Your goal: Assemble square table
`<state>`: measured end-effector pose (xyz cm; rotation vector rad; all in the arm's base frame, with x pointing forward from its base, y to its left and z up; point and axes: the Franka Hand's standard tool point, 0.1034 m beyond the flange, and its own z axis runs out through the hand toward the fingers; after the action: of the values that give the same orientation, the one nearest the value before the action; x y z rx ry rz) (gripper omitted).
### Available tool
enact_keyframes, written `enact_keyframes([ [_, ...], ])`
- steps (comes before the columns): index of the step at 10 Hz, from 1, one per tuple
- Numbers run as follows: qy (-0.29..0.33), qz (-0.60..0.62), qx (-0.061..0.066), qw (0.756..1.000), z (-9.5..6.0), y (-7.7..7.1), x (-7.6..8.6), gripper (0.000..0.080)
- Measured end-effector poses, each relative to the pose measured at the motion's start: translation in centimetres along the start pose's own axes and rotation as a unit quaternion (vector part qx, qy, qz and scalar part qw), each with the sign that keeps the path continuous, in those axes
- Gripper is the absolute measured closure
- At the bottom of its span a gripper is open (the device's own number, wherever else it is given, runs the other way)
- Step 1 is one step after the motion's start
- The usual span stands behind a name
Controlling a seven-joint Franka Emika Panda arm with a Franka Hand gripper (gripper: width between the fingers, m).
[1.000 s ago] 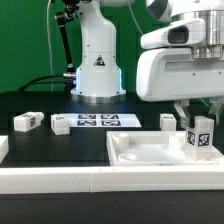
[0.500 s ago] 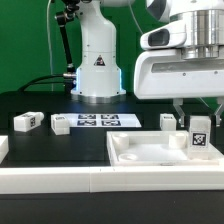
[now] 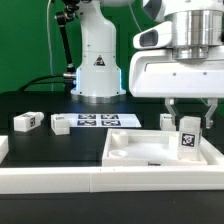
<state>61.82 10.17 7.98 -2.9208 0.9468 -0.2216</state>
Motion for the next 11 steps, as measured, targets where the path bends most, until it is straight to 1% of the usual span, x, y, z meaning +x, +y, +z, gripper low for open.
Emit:
enact_keyframes([
  [1, 0.004, 0.011, -0.004, 1.000, 0.0, 0.3, 0.2, 0.0501],
  [3, 0.005, 0.007, -0.004, 1.000, 0.0, 0.3, 0.3, 0.0500],
  [4, 0.005, 0.003, -0.005, 1.000, -0.1, 0.2, 0.2, 0.0310],
  [5, 0.005, -0.014, -0.002, 1.000, -0.9, -0.6, -0.4, 0.0186],
  [6, 0.005, -0.035, 0.001, 0.999, -1.4, -0.9, -0.7, 0.0161],
  [7, 0.008, -0.058, 0.005, 0.998, -1.8, -0.9, -1.3, 0.0161],
  [8, 0.011, -0.090, 0.008, 0.996, -2.0, -0.6, -2.0, 0.0152],
  [9, 0.008, -0.125, 0.005, 0.992, -1.8, -0.4, -2.3, 0.0152],
  [11, 0.007, -0.136, 0.006, 0.991, -1.8, -0.4, -2.3, 0.0150],
])
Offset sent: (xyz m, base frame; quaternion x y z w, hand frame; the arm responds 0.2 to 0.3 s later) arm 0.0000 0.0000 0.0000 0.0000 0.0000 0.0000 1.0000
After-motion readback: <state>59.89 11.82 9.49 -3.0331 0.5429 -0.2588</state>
